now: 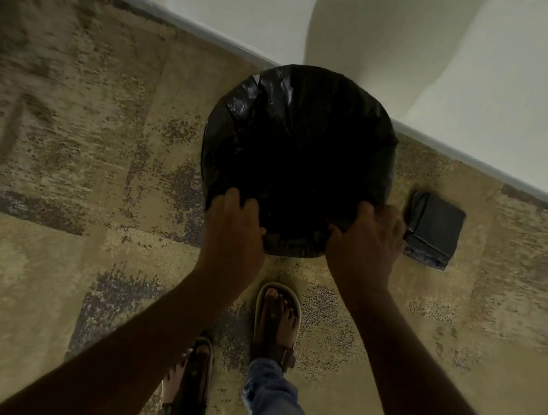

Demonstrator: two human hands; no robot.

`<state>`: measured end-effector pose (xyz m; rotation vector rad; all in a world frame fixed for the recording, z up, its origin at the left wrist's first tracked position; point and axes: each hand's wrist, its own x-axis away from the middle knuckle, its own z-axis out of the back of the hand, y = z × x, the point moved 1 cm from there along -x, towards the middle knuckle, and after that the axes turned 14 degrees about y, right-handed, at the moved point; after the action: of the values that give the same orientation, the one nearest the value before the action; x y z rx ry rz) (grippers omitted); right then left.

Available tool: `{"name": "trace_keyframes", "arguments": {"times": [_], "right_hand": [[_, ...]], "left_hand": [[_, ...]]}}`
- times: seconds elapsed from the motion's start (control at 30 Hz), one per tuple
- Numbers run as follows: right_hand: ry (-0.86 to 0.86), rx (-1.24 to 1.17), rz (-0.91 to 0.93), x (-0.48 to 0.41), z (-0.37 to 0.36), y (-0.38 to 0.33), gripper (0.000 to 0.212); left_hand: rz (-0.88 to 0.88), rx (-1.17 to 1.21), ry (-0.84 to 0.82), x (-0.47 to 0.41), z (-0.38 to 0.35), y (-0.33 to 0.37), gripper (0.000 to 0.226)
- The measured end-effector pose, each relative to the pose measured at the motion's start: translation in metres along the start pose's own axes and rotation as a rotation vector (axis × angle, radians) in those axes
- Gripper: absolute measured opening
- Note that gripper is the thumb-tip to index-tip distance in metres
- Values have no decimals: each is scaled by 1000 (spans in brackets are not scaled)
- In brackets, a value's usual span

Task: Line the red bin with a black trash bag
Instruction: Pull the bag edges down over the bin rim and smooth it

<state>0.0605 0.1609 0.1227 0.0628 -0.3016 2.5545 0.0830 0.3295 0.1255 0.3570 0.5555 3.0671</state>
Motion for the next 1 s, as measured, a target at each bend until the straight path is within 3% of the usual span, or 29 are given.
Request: {"name": "trace_keyframes", "arguments": {"times": [0.07,0.13,0.23,0.37,0.43,0.53,0.6,0.67,0.73,0.83,0.9,1.0], "right_hand": [[-4,-29,-177,10,1,8,63],[-73,-214,-332,20,-6,11,75],[-201,-529,-488,22,-25,6,69],[-215,-828,-784,9,-43,1,38],[-213,-895,-794,4,-44,1,27],[-276,-954,-838,2,-45,3,40],[-315,-940,-900,1,-46,10,58],[-225,-785,-829,0,-41,17,77],[-63,-557,-642,-10,-33,24,87],[91,-480,-346,-39,-29,32,77],[58,-498,-206,-61,-32,33,69],[-18,-516,-140,-83,-41,32,58]], "left_hand": [[220,102,62,7,7,-7,51],[453,312,70,9,6,-12,58],[655,564,42,2,-3,-15,59],[760,715,37,-13,-13,-21,50],[771,784,37,-18,-13,-23,40],[771,830,47,-21,-8,-23,24],[775,771,68,-22,-6,-25,43],[778,636,145,-23,-4,-31,67],[699,526,252,-29,0,-40,78],[458,466,345,-47,0,-47,70],[320,458,298,-63,-5,-48,62],[278,513,186,-83,-10,-45,60]]}}
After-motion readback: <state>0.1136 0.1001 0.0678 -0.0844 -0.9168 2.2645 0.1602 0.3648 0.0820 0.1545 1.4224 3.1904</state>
